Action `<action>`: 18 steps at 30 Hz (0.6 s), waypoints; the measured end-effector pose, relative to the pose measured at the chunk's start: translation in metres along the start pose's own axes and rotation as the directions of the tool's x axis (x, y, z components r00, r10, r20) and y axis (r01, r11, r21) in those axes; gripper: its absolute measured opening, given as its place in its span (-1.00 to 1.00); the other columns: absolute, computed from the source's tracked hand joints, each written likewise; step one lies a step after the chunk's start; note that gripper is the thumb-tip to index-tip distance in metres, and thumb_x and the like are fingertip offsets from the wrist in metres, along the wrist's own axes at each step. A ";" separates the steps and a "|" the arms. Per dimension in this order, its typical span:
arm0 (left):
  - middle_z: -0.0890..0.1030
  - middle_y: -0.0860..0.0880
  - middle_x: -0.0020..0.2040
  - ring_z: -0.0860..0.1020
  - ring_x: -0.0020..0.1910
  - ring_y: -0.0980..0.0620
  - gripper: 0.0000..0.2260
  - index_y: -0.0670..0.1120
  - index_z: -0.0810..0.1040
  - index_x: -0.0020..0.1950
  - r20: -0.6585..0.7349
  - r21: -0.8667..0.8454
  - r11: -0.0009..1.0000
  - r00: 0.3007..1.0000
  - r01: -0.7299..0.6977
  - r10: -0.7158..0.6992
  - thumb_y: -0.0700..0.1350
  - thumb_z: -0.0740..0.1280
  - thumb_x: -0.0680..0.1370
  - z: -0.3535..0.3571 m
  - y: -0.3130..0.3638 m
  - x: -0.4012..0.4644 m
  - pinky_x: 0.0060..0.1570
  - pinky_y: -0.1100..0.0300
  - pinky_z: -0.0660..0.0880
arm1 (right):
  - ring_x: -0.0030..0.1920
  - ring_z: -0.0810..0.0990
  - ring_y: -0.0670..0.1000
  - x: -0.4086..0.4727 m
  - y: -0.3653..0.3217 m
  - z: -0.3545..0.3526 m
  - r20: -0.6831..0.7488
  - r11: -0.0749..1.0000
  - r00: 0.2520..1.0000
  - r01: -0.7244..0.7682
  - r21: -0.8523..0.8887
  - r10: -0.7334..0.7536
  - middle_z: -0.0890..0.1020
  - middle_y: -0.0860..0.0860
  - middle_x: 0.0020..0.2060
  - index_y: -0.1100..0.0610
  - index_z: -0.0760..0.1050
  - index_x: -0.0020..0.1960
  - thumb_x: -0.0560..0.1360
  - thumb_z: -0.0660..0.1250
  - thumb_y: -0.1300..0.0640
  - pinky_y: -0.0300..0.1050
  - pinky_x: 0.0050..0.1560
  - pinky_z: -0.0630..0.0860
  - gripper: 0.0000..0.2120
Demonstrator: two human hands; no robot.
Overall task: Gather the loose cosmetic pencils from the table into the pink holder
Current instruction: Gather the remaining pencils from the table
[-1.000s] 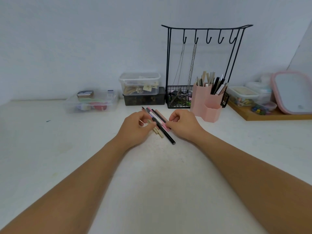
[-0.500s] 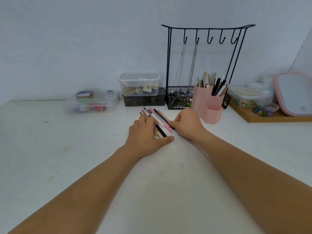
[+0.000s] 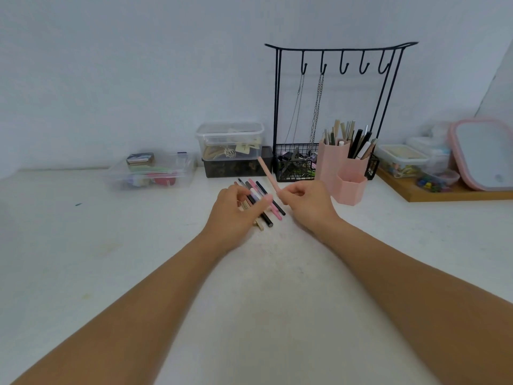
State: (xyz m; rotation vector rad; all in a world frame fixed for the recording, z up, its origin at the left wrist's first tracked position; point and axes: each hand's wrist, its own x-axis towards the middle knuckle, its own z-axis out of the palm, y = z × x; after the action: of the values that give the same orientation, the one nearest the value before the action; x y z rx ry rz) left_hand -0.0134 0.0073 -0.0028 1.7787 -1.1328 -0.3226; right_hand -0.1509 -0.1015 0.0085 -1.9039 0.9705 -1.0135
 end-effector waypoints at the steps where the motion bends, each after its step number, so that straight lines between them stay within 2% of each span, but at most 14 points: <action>1: 0.58 0.06 0.07 0.56 -0.02 0.19 -0.64 0.03 0.56 0.09 -0.024 -0.124 0.992 0.999 0.033 -0.036 0.28 0.39 0.51 -0.003 0.002 0.000 -0.16 0.37 0.40 | -0.43 0.55 -0.23 -0.003 -0.003 0.002 0.022 0.994 1.000 0.016 0.111 -0.019 0.66 -0.10 -0.41 0.07 0.69 -0.22 0.50 0.46 0.13 -0.40 -0.36 0.45 -0.88; 3: 0.67 0.07 0.01 0.61 -0.07 0.23 -0.69 0.00 0.64 0.08 -0.048 -0.317 0.946 0.995 0.067 -0.086 0.22 0.35 0.57 -0.008 0.005 0.002 -0.16 0.38 0.46 | -0.38 0.56 -0.20 -0.009 -0.009 0.010 0.060 0.960 0.997 0.039 0.276 -0.057 0.68 -0.01 -0.35 0.07 0.69 -0.15 0.51 0.46 0.10 -0.37 -0.33 0.52 -0.91; 5: 0.73 0.04 -0.06 0.65 -0.10 0.25 -0.73 -0.03 0.69 0.07 -0.046 -0.418 0.908 0.997 0.032 -0.057 0.14 0.35 0.61 -0.011 0.007 0.002 -0.12 0.33 0.54 | -0.34 0.58 -0.16 -0.017 -0.015 0.020 0.102 0.934 0.990 0.056 0.353 -0.098 0.67 0.01 -0.34 0.06 0.69 -0.13 0.53 0.44 0.10 -0.31 -0.31 0.54 -0.91; 7: 0.75 0.00 -0.08 0.69 -0.08 0.17 -0.78 -0.08 0.71 0.05 -0.040 -0.480 0.876 0.999 -0.047 0.031 0.03 0.35 0.63 -0.010 0.009 0.000 -0.10 0.31 0.58 | -0.32 0.62 -0.12 -0.024 -0.019 0.029 0.143 0.913 0.977 0.092 0.398 -0.161 0.69 0.05 -0.33 0.11 0.68 -0.12 0.54 0.43 0.15 -0.25 -0.29 0.58 -0.91; 9: 0.76 -0.04 -0.09 0.72 -0.04 0.02 -0.79 -0.11 0.72 0.05 -0.055 -0.472 0.876 0.995 -0.102 0.086 -0.05 0.32 0.66 -0.006 0.009 -0.002 0.00 0.20 0.62 | -0.35 0.62 -0.18 -0.028 -0.019 0.033 0.164 0.900 0.961 0.138 0.413 -0.222 0.70 -0.03 -0.36 0.13 0.68 -0.12 0.53 0.43 0.22 -0.32 -0.30 0.54 -0.92; 11: 0.76 -0.09 -0.10 0.72 -0.01 -0.09 -0.71 -0.11 0.72 0.01 -0.067 -0.440 0.894 0.996 -0.087 0.064 -0.04 0.24 0.70 -0.003 0.008 -0.002 0.10 0.09 0.62 | -0.39 0.60 -0.23 -0.029 -0.017 0.032 0.182 0.907 0.946 0.185 0.379 -0.270 0.68 -0.15 -0.39 0.12 0.68 -0.14 0.51 0.44 0.29 -0.41 -0.28 0.50 -0.89; 13: 0.75 -0.10 -0.11 0.71 -0.02 -0.10 -0.64 -0.11 0.71 -0.02 -0.048 -0.412 0.910 0.998 -0.056 0.040 -0.01 0.17 0.72 -0.003 0.007 -0.002 0.08 0.08 0.62 | -0.35 0.62 -0.18 -0.027 -0.016 0.030 0.201 0.928 0.944 0.189 0.322 -0.262 0.70 -0.14 -0.35 0.11 0.70 -0.15 0.49 0.48 0.25 -0.35 -0.21 0.54 -0.93; 15: 0.75 -0.08 -0.13 0.72 -0.08 -0.03 -0.62 -0.15 0.68 -0.02 -0.034 -0.463 0.886 0.999 -0.013 -0.003 -0.01 0.14 0.73 -0.005 0.009 -0.002 -0.08 0.13 0.66 | -0.31 0.64 -0.12 -0.021 -0.013 0.027 0.107 0.953 0.969 0.192 0.233 -0.221 0.70 -0.10 -0.31 0.06 0.70 -0.16 0.47 0.48 0.17 -0.24 -0.20 0.57 -0.94; 17: 0.70 -0.05 -0.25 0.68 -0.28 0.03 -0.63 -0.17 0.63 -0.03 -0.036 -0.531 0.847 0.997 0.038 -0.067 -0.01 0.12 0.74 -0.007 0.012 -0.002 -0.29 0.19 0.63 | -0.32 0.59 -0.13 -0.010 -0.005 0.019 -0.059 0.980 0.980 0.192 0.046 -0.189 0.65 -0.10 -0.34 0.00 0.65 -0.18 0.45 0.43 0.10 -0.21 -0.27 0.51 -0.95; 18: 0.62 -0.02 -0.35 0.60 -0.41 0.06 -0.63 -0.17 0.61 -0.04 -0.043 -0.531 0.846 0.995 0.051 -0.087 -0.01 0.12 0.74 -0.008 0.012 -0.002 -0.41 0.22 0.57 | -0.30 0.57 -0.15 -0.004 0.000 0.012 -0.107 0.981 0.977 0.176 -0.080 -0.184 0.63 -0.12 -0.33 -0.01 0.62 -0.16 0.44 0.40 0.06 -0.22 -0.29 0.47 -0.96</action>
State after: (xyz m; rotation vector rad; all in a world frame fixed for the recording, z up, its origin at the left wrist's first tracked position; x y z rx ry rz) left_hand -0.0153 0.0124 0.0104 1.3247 -0.8278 -0.5595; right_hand -0.1423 -0.0945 0.0026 -2.0395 0.9208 -1.2190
